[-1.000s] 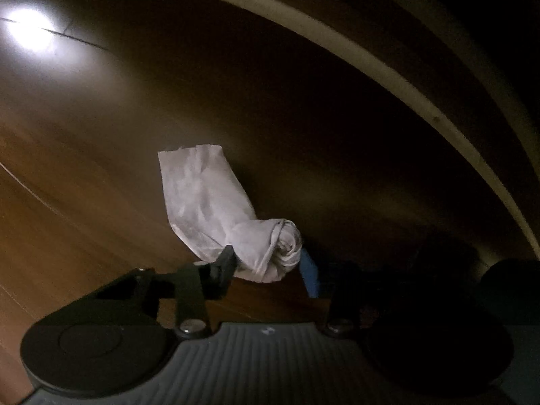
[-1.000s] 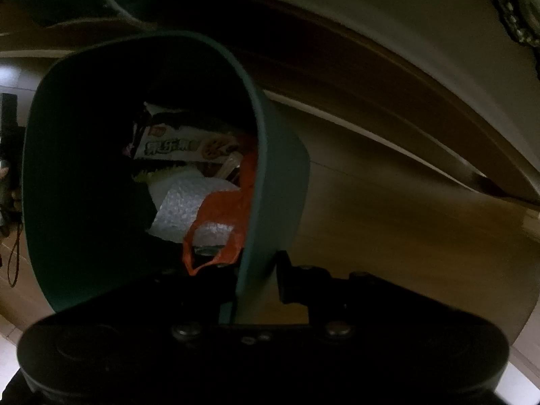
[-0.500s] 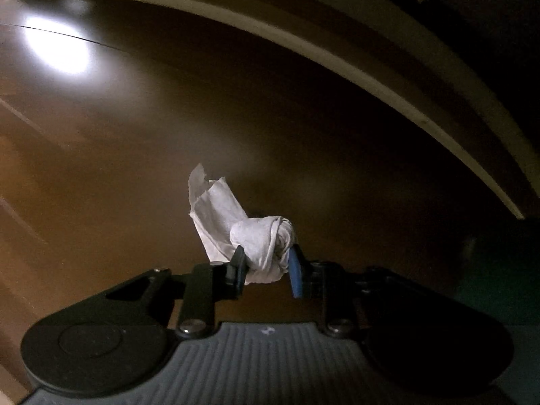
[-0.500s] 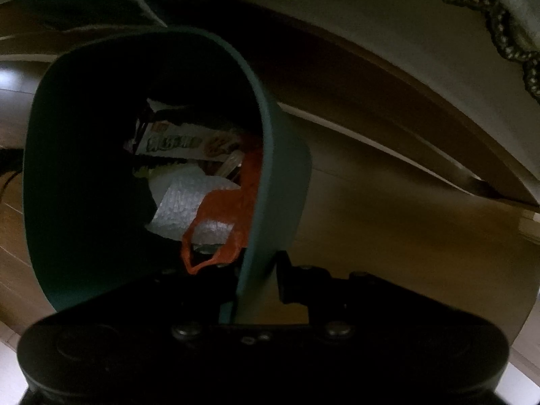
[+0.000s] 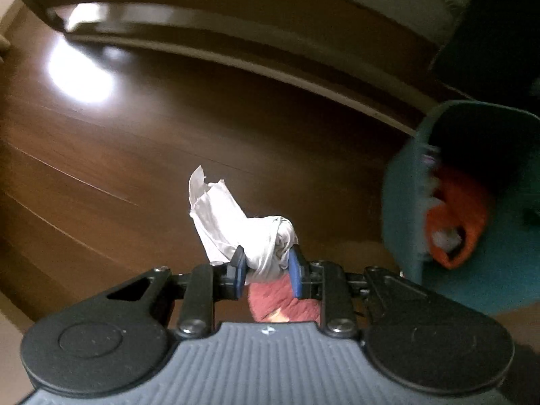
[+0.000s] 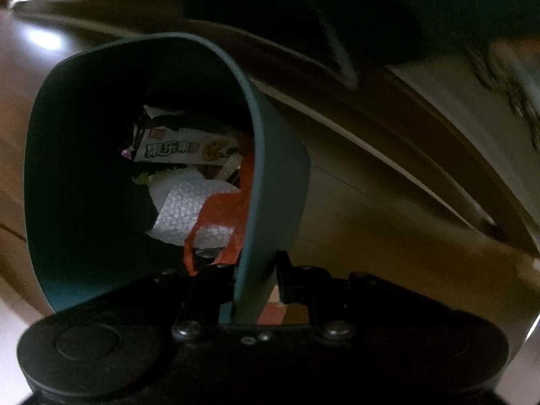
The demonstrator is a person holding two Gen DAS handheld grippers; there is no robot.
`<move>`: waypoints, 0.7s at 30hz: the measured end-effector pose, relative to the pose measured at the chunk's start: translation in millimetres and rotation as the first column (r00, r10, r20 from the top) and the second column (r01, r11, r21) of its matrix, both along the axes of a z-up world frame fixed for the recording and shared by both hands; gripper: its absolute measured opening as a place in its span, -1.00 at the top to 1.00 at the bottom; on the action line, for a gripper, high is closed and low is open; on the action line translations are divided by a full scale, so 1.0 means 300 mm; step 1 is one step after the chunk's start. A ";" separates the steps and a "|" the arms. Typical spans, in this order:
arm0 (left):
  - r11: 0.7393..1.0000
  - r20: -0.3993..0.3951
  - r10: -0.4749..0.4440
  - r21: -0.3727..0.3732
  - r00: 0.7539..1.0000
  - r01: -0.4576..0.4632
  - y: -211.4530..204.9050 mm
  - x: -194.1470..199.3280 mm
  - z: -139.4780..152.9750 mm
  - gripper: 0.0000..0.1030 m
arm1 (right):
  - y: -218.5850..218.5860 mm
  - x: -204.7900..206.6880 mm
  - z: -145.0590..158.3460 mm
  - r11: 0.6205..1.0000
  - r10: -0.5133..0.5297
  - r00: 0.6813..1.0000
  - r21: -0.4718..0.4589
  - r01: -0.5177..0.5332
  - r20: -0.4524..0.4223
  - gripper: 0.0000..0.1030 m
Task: Collect trash
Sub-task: 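Carry the tissue into the wastebasket and open the left tool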
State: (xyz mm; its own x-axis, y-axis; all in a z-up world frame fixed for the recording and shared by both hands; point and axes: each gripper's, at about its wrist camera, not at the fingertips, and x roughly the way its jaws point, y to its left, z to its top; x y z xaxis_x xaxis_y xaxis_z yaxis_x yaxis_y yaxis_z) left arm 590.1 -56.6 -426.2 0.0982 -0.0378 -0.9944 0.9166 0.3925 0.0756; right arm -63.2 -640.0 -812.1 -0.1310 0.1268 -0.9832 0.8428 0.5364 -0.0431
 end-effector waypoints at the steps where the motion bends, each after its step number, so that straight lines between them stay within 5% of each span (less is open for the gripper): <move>1: 1.000 0.007 -0.006 -0.011 1.000 0.007 0.014 -0.036 0.067 0.52 | -0.003 -0.005 0.002 1.000 0.013 1.000 0.004 -0.013 0.008 0.73; 11: 0.992 -0.029 0.013 -0.123 0.999 -0.016 0.066 -0.059 0.420 0.52 | 0.141 0.305 0.079 0.976 0.217 0.971 -0.007 -0.217 0.103 0.73; 16: 0.991 -0.055 -0.029 -0.130 0.998 0.021 0.029 -0.040 0.419 0.52 | 0.232 0.454 0.124 0.955 0.295 0.945 -0.010 -0.296 0.139 0.73; 21: 0.991 -0.109 0.037 -0.126 0.993 -0.051 0.030 0.051 0.378 0.52 | 0.316 0.546 0.169 0.933 0.358 0.917 -0.024 -0.360 0.177 0.73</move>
State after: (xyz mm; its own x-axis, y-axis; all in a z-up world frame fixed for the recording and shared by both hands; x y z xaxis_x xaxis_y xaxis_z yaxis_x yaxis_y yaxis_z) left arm 605.4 -47.5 -312.9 -0.0030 -0.1635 -0.9865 0.8985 0.4327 -0.0744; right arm 100.6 -545.1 -761.4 0.0048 0.1127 -0.9936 0.5872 0.8039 0.0940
